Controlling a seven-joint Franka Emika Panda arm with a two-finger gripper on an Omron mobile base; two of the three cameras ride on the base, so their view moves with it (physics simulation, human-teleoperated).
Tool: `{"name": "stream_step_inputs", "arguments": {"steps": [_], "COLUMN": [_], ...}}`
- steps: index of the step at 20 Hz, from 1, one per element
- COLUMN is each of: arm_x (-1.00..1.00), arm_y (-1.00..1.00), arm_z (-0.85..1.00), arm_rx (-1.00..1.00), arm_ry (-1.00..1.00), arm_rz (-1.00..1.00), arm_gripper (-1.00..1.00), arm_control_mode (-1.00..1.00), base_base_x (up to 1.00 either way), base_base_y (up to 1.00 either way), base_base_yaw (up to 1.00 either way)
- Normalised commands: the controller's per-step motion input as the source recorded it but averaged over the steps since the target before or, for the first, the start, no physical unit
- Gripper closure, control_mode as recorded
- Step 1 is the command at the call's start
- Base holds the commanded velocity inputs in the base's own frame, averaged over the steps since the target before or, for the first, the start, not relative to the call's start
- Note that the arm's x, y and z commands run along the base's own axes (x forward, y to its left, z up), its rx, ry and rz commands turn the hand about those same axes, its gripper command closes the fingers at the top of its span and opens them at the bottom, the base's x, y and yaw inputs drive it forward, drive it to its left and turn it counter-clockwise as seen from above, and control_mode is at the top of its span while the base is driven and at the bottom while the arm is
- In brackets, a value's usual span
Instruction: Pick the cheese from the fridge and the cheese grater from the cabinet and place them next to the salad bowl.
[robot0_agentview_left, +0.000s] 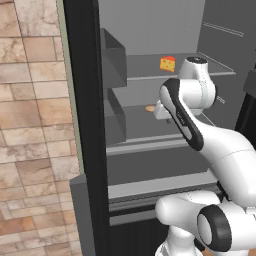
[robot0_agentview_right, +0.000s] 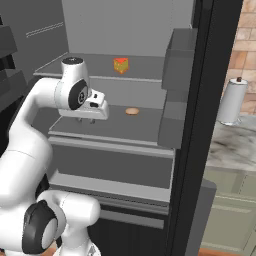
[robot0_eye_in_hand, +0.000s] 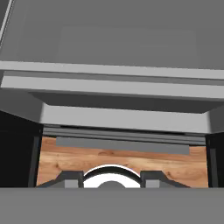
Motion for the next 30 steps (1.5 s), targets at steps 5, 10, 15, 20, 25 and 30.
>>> {"name": "stream_step_inputs", "arguments": {"steps": [5, 10, 15, 20, 25, 30], "arm_x": [-0.05, -0.20, -0.16, -0.01, 0.00, 0.00], "arm_y": [-0.05, -0.12, -0.11, -0.10, -0.09, -0.14], "arm_z": [-0.02, 0.12, 0.43, 0.57, 0.58, 0.56], "arm_rx": [0.00, 0.06, 0.00, -0.02, -0.04, 0.00], "arm_ry": [-0.02, -0.28, -0.38, -0.32, -0.36, -0.26], "arm_rz": [0.00, 0.00, 0.00, 0.00, 0.00, -0.01], "arm_gripper": [-1.00, -1.00, -1.00, -1.00, -1.00, -1.00], "arm_control_mode": [-1.00, -1.00, -1.00, -1.00, -1.00, -1.00], "base_base_x": [0.00, 0.00, 0.00, 0.00, 0.00, 0.00], "base_base_y": [0.00, 0.00, 0.00, 0.00, 0.00, 0.00], "base_base_yaw": [0.00, 0.00, 0.00, 0.00, 0.00, 0.00]}}
